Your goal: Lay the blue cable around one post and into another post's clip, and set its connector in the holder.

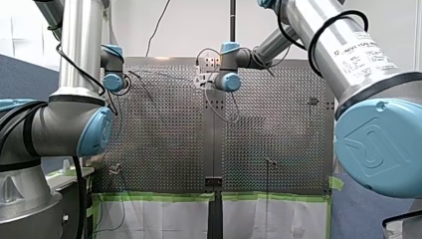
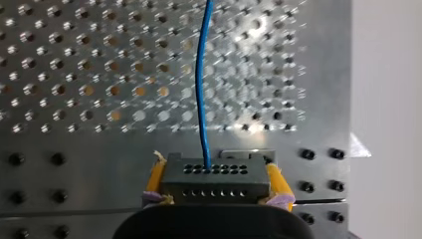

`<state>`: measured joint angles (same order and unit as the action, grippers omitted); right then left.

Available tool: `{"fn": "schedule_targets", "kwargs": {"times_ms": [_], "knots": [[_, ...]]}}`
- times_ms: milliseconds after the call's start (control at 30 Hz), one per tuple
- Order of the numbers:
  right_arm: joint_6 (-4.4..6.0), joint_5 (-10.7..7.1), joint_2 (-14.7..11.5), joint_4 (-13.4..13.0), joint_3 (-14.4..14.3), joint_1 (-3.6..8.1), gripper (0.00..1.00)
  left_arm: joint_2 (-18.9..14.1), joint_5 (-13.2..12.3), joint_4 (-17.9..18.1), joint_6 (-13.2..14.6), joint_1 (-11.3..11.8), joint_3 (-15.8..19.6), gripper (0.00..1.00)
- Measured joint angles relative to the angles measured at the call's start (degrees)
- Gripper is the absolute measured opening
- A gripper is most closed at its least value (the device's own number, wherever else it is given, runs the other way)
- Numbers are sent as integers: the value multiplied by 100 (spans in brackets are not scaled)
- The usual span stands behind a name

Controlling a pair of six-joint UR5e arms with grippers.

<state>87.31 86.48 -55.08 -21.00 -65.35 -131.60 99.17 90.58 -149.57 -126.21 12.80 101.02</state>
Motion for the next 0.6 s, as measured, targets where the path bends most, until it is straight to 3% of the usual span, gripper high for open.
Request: {"fn": "schedule_targets", "kwargs": {"times_ms": [67, 100, 167, 200, 267, 433, 600], "knots": [[-9, 6, 10, 62, 0, 23, 0, 0, -29, 25, -41, -4, 6, 31], [-11, 7, 14, 87, 0, 33, 0, 0, -44, 36, -67, -5, 11, 31], [-18, 14, 20, 153, -1, 57, 0, 0, -67, 44, -104, -10, 18, 58], [-26, 25, 22, 186, -4, 68, 0, 0, -87, 43, -127, -15, 20, 58], [-54, 66, 24, 267, -13, 90, 0, 0, -125, 36, -157, -26, 21, 100], [-112, 198, 28, 374, -134, 133, 0, -1, -158, -41, -168, -60, 27, 100], [-144, 376, 27, 281, -342, 198, 0, -1, -17, -241, -41, -84, 28, 100]]}}
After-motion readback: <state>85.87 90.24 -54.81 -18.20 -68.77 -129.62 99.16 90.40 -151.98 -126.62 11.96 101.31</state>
